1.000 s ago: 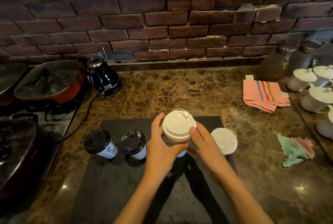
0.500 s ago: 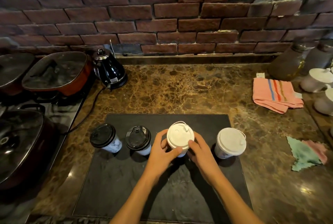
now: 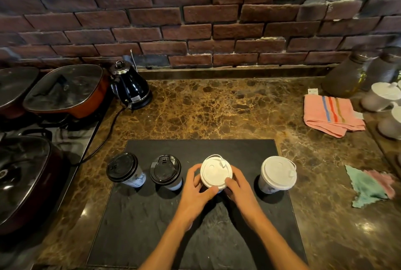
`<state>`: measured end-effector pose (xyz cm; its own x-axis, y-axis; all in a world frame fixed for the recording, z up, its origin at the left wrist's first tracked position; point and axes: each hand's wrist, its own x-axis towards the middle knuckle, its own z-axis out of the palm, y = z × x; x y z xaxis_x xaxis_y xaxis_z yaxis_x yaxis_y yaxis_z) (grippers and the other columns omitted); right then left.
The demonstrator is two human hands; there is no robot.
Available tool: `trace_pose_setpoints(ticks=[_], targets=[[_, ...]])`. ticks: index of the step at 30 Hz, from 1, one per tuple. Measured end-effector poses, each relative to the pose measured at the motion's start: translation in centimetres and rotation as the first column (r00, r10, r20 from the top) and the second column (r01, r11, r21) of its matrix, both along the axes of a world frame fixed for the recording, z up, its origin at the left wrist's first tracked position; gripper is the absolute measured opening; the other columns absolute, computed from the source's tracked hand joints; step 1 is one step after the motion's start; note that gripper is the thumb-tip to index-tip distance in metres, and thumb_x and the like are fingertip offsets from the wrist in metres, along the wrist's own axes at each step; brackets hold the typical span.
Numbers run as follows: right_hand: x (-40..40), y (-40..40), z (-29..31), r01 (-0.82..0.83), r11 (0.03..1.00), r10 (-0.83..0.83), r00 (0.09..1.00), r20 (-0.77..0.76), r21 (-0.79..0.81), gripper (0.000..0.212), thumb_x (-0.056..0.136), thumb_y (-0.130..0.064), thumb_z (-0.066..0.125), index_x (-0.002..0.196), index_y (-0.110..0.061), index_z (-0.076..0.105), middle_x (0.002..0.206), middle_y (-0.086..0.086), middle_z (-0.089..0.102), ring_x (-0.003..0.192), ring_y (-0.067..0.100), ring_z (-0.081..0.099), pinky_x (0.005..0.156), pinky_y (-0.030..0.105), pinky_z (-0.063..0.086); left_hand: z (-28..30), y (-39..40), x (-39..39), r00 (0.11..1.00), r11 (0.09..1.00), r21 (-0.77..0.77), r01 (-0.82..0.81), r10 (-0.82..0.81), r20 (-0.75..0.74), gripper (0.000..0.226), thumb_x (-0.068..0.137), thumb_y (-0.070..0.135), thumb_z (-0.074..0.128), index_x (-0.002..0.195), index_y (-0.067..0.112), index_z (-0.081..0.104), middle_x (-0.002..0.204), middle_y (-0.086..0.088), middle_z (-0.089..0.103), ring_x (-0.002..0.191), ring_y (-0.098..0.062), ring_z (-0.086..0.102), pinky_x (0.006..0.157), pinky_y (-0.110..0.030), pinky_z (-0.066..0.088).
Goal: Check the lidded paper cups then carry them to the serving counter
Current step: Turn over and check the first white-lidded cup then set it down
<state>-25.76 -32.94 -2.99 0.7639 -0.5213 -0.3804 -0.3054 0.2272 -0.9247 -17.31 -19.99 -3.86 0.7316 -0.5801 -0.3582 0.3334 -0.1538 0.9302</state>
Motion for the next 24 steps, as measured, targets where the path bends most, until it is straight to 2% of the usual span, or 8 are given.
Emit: trace_pose_setpoints(ticks=[9,12,15,17,18,20,21,24], targets=[[-0.1,0.0,-0.1,-0.005,1.000,0.004,1.000,-0.013,-0.031,0.036,0.100,-0.020,0.054,0.127,-0.042,0.054,0.129,-0.019,0.060,0.123,0.008,0.056,0.110,0.044,0.045,-0.2,0.0,-0.1,0.999,1.000,0.020,0.009,-0.010,0.043,0.069,0.082,0.000,0.079,0.134,0.032,0.047,0.136,0.001,0.063,0.125,-0.010,0.061,0.094,-0.029,0.055],[-0.3,0.0,0.1,-0.009,0.999,0.008,1.000,-0.013,-0.053,0.036,0.100,-0.018,0.054,0.128,-0.039,0.052,0.127,-0.020,0.059,0.125,0.010,0.055,0.108,0.037,0.047,0.2,-0.1,-0.2,0.995,0.999,0.046,0.004,-0.009,0.101,0.073,0.083,0.002,0.079,0.138,0.030,0.042,0.141,-0.001,0.057,0.127,-0.010,0.056,0.093,-0.024,0.054],[-0.6,0.0,0.3,-0.008,0.997,0.005,0.999,-0.040,-0.079,0.046,0.099,-0.016,0.055,0.142,-0.026,0.042,0.135,-0.011,0.056,0.133,0.016,0.051,0.107,0.030,0.045,0.7,-0.3,-0.4,0.976,0.997,0.081,-0.003,-0.015,0.218,0.081,0.076,0.023,0.083,0.141,0.035,0.037,0.147,-0.001,0.050,0.134,-0.012,0.050,0.103,-0.027,0.049],[-0.6,0.0,0.5,-0.017,0.990,0.005,0.997,-0.083,-0.140,0.055,0.098,-0.020,0.057,0.148,-0.027,0.034,0.148,-0.004,0.049,0.138,0.017,0.046,0.113,0.038,0.041,0.8,-0.4,-0.5,0.950,0.990,0.141,-0.008,-0.036,0.309,0.084,0.071,0.035,0.080,0.142,0.039,0.035,0.148,0.002,0.047,0.137,-0.012,0.047,0.110,-0.030,0.044],[-0.7,-0.1,0.8,-0.024,0.982,0.005,0.994,-0.105,-0.187,0.059,0.097,-0.022,0.058,0.149,-0.029,0.032,0.154,-0.003,0.044,0.140,0.016,0.043,0.115,0.040,0.038,1.1,-0.5,-0.5,0.931,0.982,0.187,-0.019,-0.051,0.362,0.084,0.070,0.037,0.077,0.142,0.040,0.034,0.148,0.004,0.045,0.138,-0.011,0.044,0.112,-0.026,0.039],[-0.7,-0.1,1.7,-0.058,0.953,0.016,0.990,-0.141,-0.297,0.062,0.096,-0.024,0.057,0.151,-0.029,0.029,0.159,-0.004,0.035,0.144,0.016,0.036,0.116,0.033,0.031,1.9,-0.6,-0.6,0.882,0.966,0.257,-0.042,-0.084,0.464,0.082,0.071,0.037,0.073,0.142,0.041,0.031,0.150,0.004,0.039,0.141,-0.010,0.037,0.109,-0.012,0.029],[-0.7,-0.2,2.2,-0.083,0.930,0.029,0.988,-0.154,-0.359,0.063,0.097,-0.025,0.056,0.153,-0.028,0.027,0.161,-0.005,0.031,0.146,0.014,0.031,0.115,0.030,0.027,2.4,-0.7,-0.7,0.860,0.959,0.280,-0.041,-0.108,0.498,0.081,0.073,0.036,0.072,0.143,0.041,0.031,0.154,0.003,0.035,0.144,-0.011,0.032,0.109,-0.011,0.025],[-0.9,-0.8,3.6,-0.166,0.807,0.077,0.981,-0.179,-0.566,0.064,0.099,-0.030,0.052,0.155,-0.027,0.021,0.165,-0.006,0.020,0.152,0.011,0.017,0.120,0.030,0.016,4.0,-0.7,-0.5,0.786,0.939,0.341,-0.037,-0.183,0.590,0.078,0.086,0.030,0.071,0.152,0.034,0.029,0.165,0.002,0.017,0.153,-0.015,0.015,0.118,-0.029,0.020]])
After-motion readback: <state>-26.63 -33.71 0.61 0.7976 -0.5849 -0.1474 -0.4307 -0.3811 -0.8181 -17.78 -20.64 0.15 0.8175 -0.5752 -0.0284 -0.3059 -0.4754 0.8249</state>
